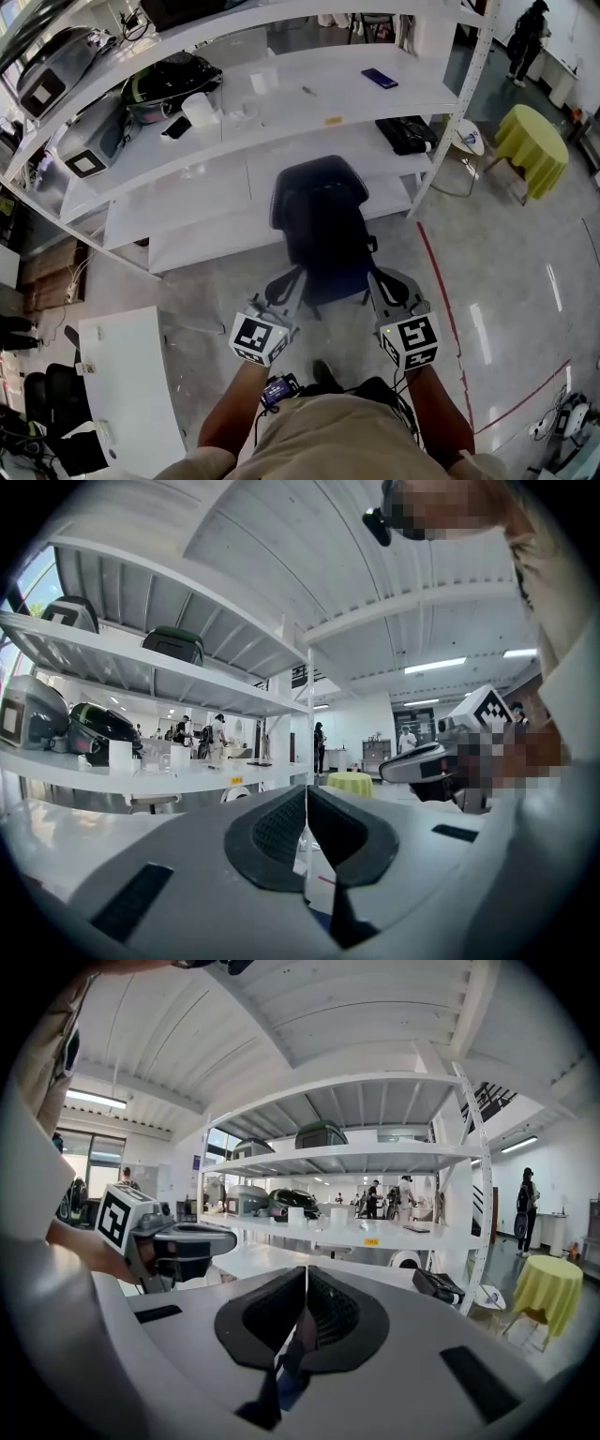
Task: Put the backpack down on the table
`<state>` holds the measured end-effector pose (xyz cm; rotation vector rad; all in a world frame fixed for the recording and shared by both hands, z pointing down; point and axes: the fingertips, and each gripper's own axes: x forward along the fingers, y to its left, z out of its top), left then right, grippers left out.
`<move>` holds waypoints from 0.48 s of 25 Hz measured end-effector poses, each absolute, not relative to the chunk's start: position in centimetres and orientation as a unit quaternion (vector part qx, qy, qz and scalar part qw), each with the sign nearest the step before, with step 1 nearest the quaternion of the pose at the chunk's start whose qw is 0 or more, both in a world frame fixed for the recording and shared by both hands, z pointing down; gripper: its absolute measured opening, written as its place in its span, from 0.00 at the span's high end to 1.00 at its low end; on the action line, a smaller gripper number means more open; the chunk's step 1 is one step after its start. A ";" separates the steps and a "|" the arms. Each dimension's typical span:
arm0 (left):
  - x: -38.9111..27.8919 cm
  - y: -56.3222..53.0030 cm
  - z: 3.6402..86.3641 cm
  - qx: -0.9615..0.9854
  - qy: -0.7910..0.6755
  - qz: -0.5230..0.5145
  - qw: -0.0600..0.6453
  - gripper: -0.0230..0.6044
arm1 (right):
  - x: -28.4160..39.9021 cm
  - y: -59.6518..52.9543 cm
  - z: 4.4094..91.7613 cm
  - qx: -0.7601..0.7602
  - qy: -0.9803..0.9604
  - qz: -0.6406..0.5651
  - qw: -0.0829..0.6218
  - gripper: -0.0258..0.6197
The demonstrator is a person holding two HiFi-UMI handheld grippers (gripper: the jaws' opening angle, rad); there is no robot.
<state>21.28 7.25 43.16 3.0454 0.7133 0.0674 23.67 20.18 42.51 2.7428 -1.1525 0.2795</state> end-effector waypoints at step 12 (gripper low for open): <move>29.2 3.0 49.4 0.978 0.194 0.071 0.027 0.94 | 32.7 17.4 47.0 0.905 -0.401 0.122 0.074 0.92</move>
